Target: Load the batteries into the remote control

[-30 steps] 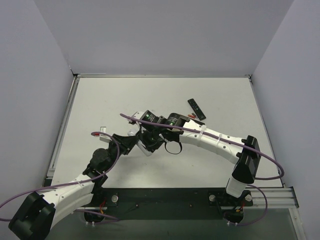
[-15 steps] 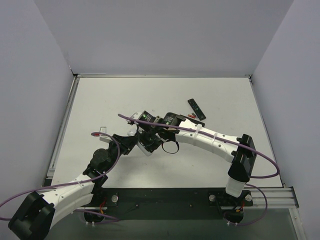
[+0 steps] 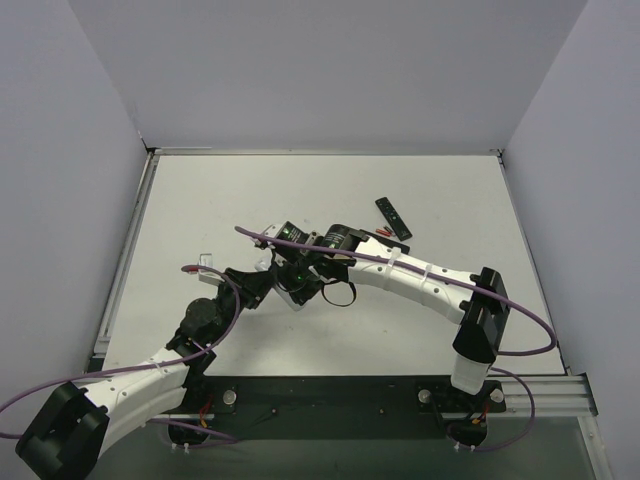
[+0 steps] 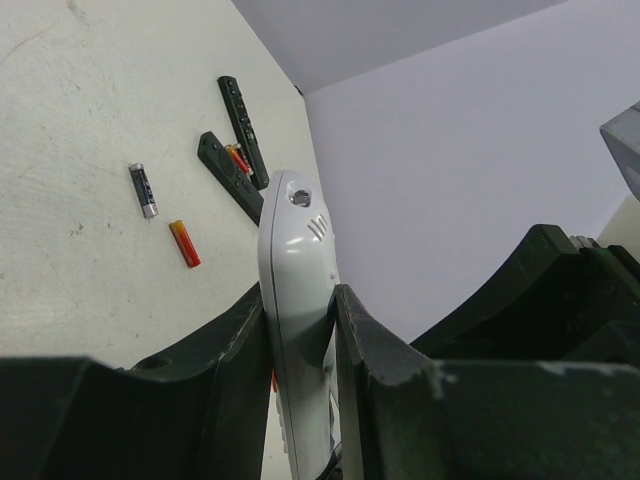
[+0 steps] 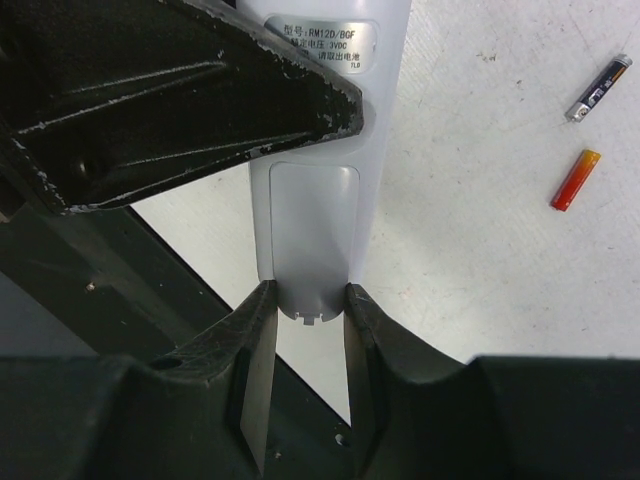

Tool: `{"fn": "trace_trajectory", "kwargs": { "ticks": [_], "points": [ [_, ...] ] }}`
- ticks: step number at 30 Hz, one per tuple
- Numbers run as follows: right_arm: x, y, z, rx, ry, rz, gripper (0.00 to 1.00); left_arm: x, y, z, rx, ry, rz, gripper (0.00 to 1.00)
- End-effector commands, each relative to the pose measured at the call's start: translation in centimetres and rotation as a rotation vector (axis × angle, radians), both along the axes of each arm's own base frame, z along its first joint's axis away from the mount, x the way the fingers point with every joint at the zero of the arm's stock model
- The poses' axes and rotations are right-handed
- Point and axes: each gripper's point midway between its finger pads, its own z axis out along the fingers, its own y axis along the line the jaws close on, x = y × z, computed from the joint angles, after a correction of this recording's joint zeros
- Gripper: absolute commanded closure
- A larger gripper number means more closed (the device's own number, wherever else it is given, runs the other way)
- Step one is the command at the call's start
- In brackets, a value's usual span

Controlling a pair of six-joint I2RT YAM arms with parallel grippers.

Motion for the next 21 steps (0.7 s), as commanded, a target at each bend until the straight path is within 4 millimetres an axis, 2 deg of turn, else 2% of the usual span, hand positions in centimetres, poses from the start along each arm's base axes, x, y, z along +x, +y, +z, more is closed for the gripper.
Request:
{"fn": "trace_trajectory", "kwargs": {
  "ticks": [1,8,13,18,21],
  "points": [
    [0.0,0.6,0.6,0.014,0.004,-0.019,0.94,-0.4,-0.3,3.9,-0.108,-0.099,-0.018,1.00],
    [0.1,0.9,0.3,0.022,0.000,-0.026,0.89,-0.6,-0.4,4.2,-0.144,-0.091,-0.025,1.00],
    [0.1,1.0,0.5,0.028,-0.011,-0.025,0.82,-0.7,-0.3,4.4,-0.166,-0.084,-0.021,1.00],
    [0.1,0.9,0.7,0.029,-0.015,-0.025,0.74,-0.6,0.1,3.7,-0.175,-0.052,0.000,1.00],
    [0.0,1.0,0.8,0.035,-0.014,-0.022,0.73,-0.6,0.4,3.2,-0.186,-0.032,0.011,1.00]
  ]
}}
